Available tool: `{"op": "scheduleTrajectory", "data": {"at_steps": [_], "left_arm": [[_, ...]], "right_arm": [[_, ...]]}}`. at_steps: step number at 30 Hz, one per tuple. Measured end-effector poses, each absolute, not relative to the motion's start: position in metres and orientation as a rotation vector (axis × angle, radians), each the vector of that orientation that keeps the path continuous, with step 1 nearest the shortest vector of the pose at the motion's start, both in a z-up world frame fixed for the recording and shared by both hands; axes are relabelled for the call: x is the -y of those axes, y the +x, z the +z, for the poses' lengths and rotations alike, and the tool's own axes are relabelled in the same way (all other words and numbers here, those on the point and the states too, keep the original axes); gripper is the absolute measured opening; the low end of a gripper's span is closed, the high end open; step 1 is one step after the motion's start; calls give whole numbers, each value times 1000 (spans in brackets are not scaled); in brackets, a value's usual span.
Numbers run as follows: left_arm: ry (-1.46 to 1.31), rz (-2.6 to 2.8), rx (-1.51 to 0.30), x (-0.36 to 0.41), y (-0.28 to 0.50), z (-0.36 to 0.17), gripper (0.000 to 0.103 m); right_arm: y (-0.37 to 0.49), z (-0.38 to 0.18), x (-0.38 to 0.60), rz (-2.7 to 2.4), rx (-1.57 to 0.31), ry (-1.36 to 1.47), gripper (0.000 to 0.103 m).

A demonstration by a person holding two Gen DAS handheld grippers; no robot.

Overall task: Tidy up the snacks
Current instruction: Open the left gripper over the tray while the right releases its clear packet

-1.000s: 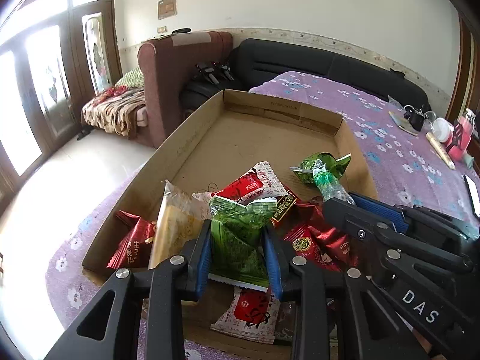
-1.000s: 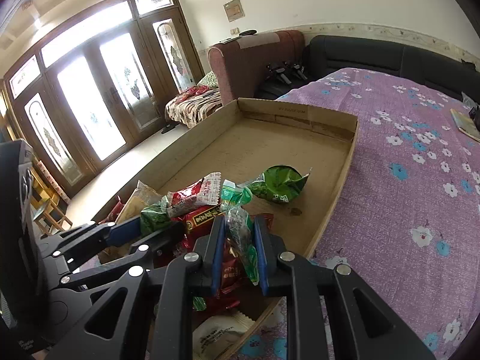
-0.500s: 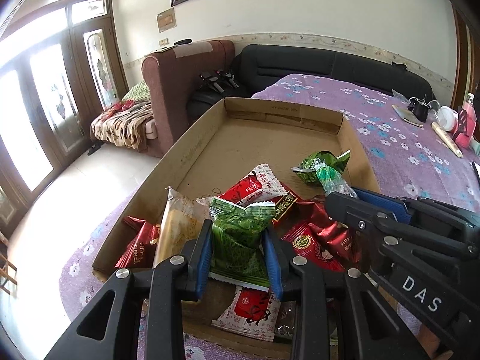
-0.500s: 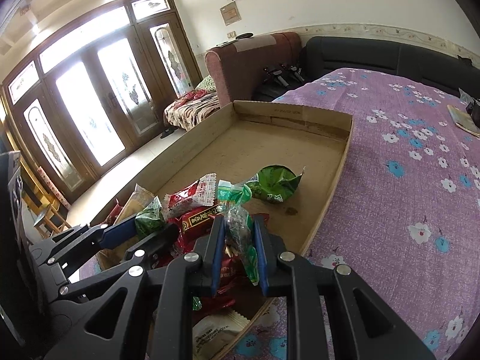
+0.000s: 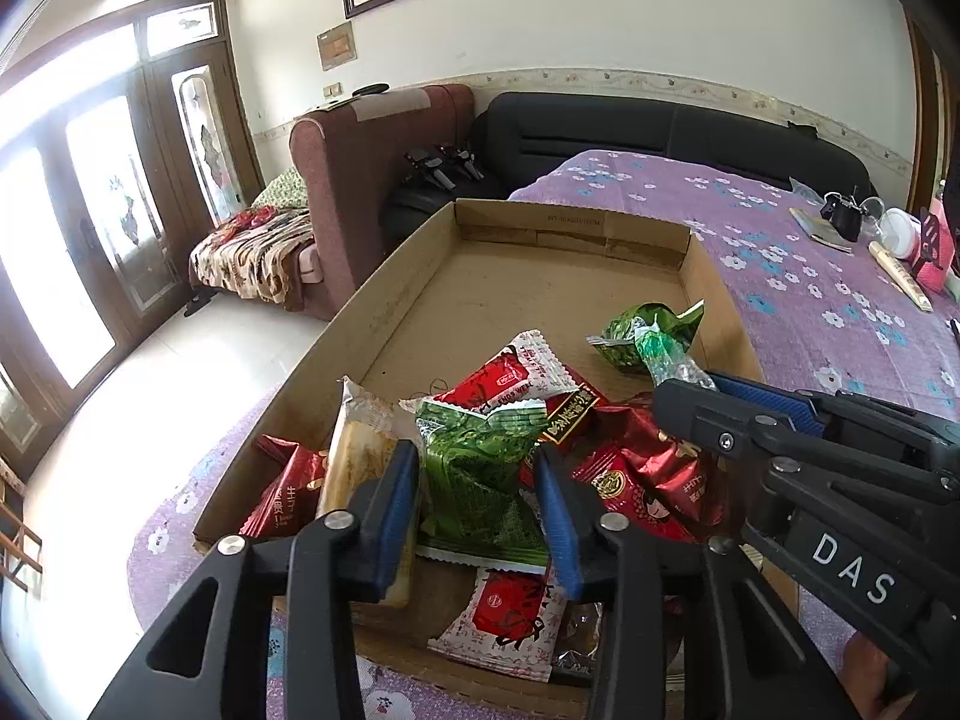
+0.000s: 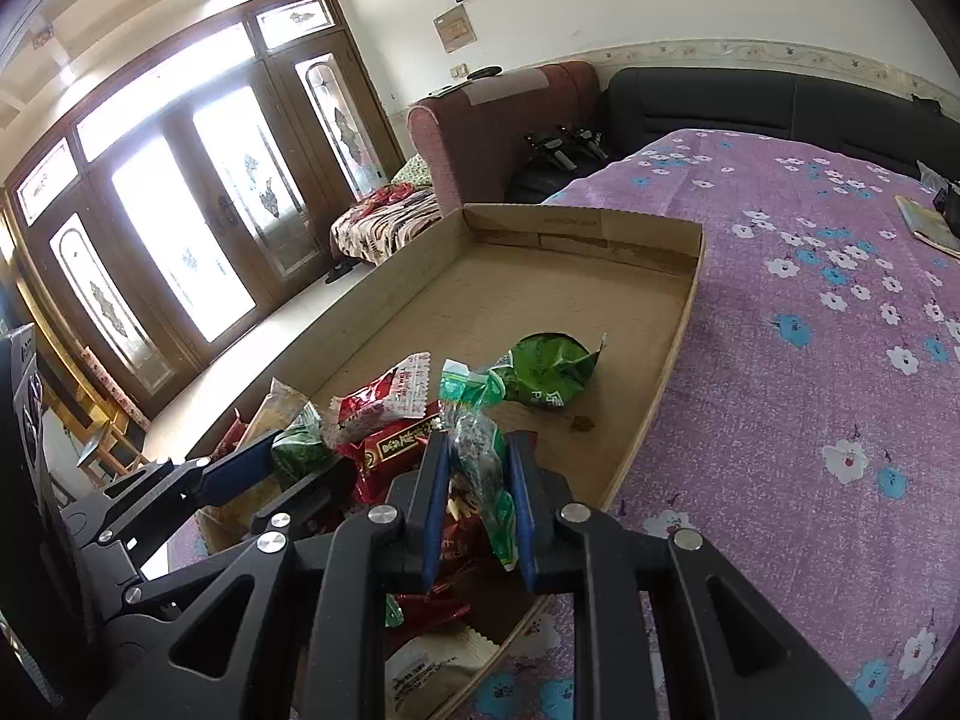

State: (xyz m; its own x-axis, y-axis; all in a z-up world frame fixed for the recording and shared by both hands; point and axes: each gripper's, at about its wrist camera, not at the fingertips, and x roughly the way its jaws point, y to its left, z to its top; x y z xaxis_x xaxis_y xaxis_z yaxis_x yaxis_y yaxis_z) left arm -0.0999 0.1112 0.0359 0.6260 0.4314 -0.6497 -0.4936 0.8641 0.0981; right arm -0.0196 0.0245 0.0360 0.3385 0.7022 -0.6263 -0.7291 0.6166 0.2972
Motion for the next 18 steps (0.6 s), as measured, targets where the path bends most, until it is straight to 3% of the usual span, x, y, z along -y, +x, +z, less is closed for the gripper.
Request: {"op": "scheduleTrajectory", "data": {"at_steps": [18], "left_arm": [[-87,536,-709,-111,-103,39,54]], "right_arm": [[-21,37,-25,939,-808,-24,26]]}}
